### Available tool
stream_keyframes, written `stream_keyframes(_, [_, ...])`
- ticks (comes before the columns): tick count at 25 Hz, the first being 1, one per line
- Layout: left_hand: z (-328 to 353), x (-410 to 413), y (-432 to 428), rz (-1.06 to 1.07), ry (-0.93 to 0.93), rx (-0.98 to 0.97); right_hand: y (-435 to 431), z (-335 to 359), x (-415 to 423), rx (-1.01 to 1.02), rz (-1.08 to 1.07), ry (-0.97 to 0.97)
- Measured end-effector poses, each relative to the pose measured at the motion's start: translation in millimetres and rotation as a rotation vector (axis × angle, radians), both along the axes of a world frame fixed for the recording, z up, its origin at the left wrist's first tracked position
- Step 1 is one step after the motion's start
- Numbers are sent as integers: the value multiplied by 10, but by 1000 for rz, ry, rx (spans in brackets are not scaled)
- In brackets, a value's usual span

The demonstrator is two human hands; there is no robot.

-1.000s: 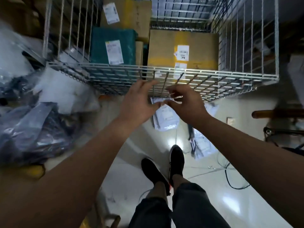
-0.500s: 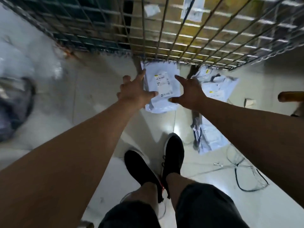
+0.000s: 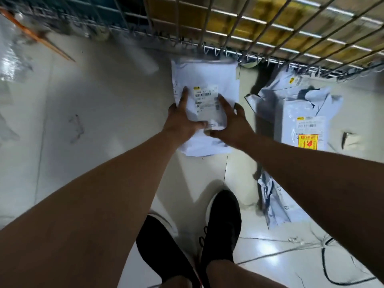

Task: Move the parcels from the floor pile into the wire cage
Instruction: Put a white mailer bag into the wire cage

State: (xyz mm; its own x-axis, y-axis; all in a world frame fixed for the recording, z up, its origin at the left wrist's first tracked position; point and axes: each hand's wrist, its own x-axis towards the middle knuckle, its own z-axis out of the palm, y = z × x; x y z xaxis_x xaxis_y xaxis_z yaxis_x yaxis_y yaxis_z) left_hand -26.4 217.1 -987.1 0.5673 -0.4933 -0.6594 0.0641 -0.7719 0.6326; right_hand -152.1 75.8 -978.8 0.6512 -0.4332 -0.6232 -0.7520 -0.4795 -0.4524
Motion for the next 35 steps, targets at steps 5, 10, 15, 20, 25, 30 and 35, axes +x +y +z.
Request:
stream_keyframes(5, [162,-431,584,-36,-3,56,601,213,-407,95,-50,44])
stream_keyframes(10, [174,-669,1029,-78,-87,90,925,195,-527,21,-14,85])
stream_keyframes(15, [694,-778,985,51,-85,69,1117,650,-441,73,-132,45])
stream_keyframes(20, [2018,-666,1204,96,-65,36,1273,2017,-407,86,-121,-12])
stream_keyframes(25, [3652,-494,1465,92,-48,18,1475,3573,-327,111,-96,-74])
stream_keyframes(30, [5134,-333,1671,92,-63,4,1566,4986,-166,84,-25,-73])
stream_keyframes(35, [6432,-240,1777,121,-101,-20,1645,6253,-38,76,24,-86])
